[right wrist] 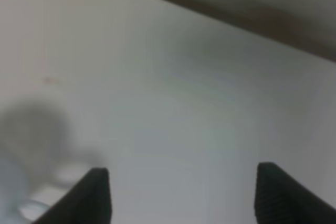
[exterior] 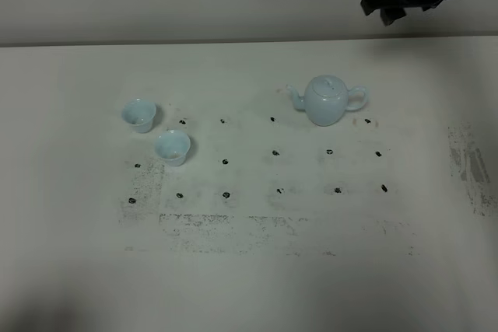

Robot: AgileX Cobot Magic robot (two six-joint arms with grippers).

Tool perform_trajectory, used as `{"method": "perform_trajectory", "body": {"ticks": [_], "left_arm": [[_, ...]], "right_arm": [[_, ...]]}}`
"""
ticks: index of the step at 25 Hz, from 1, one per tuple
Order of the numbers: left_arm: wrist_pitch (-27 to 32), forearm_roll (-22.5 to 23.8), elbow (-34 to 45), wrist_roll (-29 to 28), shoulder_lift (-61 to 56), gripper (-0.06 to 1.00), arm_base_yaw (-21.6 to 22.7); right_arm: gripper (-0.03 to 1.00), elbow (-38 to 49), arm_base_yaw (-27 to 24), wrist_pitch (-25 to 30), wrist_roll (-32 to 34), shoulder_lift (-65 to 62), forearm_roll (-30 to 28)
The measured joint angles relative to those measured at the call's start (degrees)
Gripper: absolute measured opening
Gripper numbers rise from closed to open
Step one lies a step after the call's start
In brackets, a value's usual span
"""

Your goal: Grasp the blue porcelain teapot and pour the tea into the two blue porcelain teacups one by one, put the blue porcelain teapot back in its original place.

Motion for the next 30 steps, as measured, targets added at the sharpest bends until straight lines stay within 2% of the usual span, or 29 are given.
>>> {"method": "perform_trajectory", "body": {"ticks": [7,14,20,26,30], "left_arm": [[0.00,0.00,0.00,0.00,0.00,0.61,0.00],[0.00,0.00,0.00,0.00,0.00,0.61,0.00],[0.00,0.00,0.00,0.00,0.00,0.61,0.00],[0.00,0.00,0.00,0.00,0.00,0.61,0.00],[0.00,0.00,0.00,0.00,0.00,0.61,0.00]], "right_arm": [[0.56,8.68,-0.48,-0.11,0.21,-9.09,-6.42],[0.56,22.69,-0.48,-1.07,-0.87,-11.10,-8.82],[0.56,35.72,-0.27,-15.96,0.70,-11.51,-12.09],[0.56,38.99,1.83,-29.48,13.23,-11.51,-17.63],[0.56,39.09,2.69,-33.04,20.36,-11.32,-18.93]]}}
